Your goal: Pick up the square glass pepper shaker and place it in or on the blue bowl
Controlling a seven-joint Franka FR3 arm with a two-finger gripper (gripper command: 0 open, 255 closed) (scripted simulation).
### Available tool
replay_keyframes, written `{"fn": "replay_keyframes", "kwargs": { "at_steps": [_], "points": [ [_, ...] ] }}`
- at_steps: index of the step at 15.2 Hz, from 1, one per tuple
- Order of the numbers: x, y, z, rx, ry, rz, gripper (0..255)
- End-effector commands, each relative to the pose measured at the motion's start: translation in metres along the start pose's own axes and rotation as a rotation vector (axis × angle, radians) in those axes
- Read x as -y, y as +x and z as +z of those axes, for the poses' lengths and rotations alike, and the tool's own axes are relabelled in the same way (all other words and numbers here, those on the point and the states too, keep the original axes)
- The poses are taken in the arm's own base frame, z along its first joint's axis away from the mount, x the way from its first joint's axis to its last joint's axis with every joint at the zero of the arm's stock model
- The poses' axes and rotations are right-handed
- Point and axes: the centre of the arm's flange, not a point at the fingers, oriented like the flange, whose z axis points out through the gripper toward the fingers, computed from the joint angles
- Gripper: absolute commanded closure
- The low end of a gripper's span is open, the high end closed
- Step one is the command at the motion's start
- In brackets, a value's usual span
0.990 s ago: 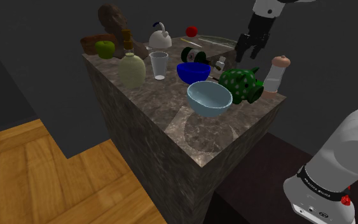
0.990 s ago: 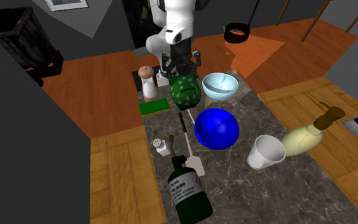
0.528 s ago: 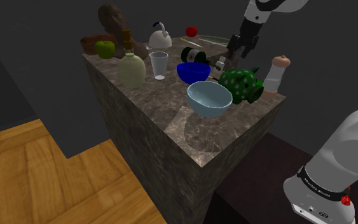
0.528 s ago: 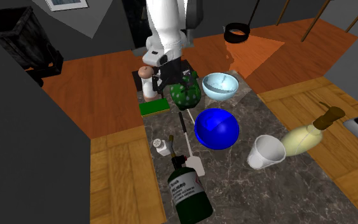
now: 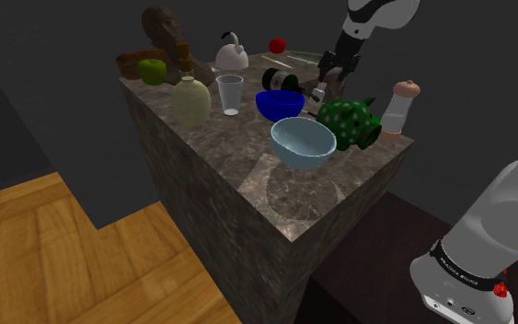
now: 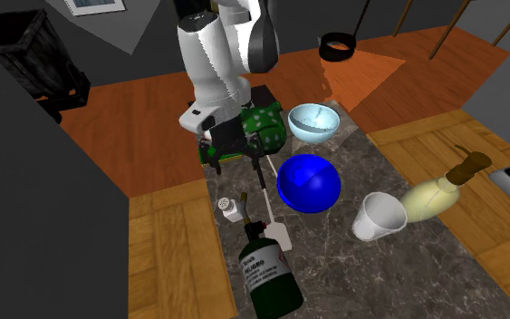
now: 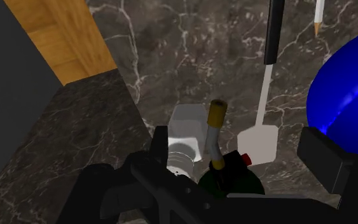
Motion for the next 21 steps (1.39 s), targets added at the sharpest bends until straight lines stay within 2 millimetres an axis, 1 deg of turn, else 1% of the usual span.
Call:
{"fn": "replay_keyframes", "kwargs": {
  "at_steps": [1,4,5,11,12,20,21],
  "points": [
    [-0.017,0.019,0.011,-0.016,0.012,0.017,0],
    [-0.038,0.047,0.026,-0.038,0.029,0.043,0],
    [-0.041,0.050,0.028,-0.041,0.031,0.047,0],
    [-0.040,0.051,0.059,-0.041,0.031,0.047,0],
    [-0.040,0.052,0.067,-0.041,0.031,0.047,0],
    [-0.040,0.052,0.067,-0.041,0.031,0.047,0],
    [-0.040,0.052,0.067,-0.041,0.031,0.047,255]
  ]
}}
